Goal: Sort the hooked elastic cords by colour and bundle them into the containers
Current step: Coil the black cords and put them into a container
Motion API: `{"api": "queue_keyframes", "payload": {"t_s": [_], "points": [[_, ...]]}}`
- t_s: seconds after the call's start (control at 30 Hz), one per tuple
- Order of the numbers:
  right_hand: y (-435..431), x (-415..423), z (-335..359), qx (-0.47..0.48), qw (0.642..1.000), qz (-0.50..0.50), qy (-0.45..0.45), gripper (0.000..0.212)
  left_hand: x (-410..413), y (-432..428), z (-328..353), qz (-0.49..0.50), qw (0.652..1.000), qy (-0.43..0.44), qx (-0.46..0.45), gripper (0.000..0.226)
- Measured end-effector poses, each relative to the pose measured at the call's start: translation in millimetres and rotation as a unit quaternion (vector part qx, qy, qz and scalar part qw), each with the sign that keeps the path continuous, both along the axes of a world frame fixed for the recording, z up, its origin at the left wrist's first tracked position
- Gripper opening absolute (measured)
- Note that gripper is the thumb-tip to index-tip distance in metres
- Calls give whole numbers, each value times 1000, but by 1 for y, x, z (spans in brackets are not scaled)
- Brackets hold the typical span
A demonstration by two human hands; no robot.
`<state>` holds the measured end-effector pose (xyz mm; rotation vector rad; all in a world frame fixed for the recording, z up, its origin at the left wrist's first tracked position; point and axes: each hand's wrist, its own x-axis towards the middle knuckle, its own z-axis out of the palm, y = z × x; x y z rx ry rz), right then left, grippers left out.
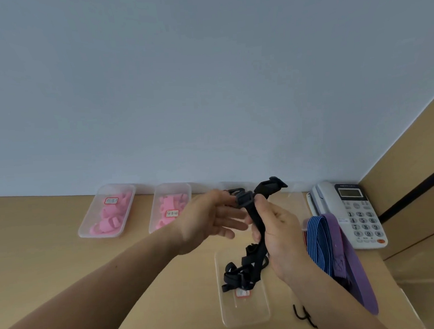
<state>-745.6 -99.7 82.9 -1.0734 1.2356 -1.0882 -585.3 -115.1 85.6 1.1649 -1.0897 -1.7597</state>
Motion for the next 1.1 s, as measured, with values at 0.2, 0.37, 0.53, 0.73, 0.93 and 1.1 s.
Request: {"api": "queue_keyframes", "payload": {"t_s": [0.2, 0.37, 0.53, 0.73, 0.93, 1.1], "points": [[9, 0, -5, -20, 997, 40, 55, 34, 0, 2, -3, -32, 994, -54, -88, 32], [10, -1, -1, 54, 996, 55, 50, 42, -1, 5, -8, 44, 978, -116, -168, 18], [4, -7, 6, 139, 988, 70, 2, 65, -1, 12, -13, 56, 952, -163, -251, 23], [0, -9, 10, 125, 990, 70, -4, 74, 0, 16, -5, 69, 877, -264, -396, 24], [0, 0, 14, 134, 986, 13, -97, 39, 6, 10, -18, 74, 698, -355, -618, 26], [1, 0, 11, 100, 988, -19, -114, 26, 7, 6, -28, 73, 636, -393, -660, 37]]}}
